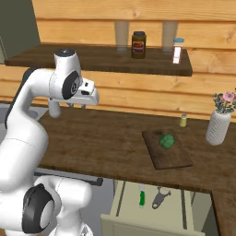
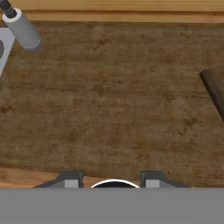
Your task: Place the appropriate cutting tool for cutting the broccoli skin on the cutting board.
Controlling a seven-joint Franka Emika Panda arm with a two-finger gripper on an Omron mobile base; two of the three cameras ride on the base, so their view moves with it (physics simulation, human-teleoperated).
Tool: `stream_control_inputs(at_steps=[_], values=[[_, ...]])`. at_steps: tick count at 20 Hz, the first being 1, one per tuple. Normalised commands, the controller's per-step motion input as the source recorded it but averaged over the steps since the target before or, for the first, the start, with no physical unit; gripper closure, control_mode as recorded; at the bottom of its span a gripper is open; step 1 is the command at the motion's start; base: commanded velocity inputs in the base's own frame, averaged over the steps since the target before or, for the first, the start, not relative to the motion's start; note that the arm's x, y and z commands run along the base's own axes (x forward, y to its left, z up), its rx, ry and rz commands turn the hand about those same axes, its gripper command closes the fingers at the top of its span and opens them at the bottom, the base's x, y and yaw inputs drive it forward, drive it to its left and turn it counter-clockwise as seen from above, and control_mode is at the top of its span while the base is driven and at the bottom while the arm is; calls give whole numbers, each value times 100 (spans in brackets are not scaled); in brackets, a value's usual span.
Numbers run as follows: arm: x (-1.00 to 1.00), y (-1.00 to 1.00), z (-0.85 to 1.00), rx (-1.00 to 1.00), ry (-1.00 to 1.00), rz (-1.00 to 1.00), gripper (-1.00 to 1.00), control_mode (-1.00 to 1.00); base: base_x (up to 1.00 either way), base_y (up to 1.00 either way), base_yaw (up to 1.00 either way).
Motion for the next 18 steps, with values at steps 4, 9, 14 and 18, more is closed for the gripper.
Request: stream_control_inputs(at_steps=[4, 9, 14, 18], values=[[-2, 0, 0, 0, -1, 0, -100, -100, 0, 0, 0], [-21, -32, -34, 0, 0, 0, -100, -100, 0, 0, 0], [-49, -99, -47, 0, 1, 0, -100, -100, 0, 0, 0], [-53, -100, -40, 0, 2, -2, -100, -100, 0, 0, 0]])
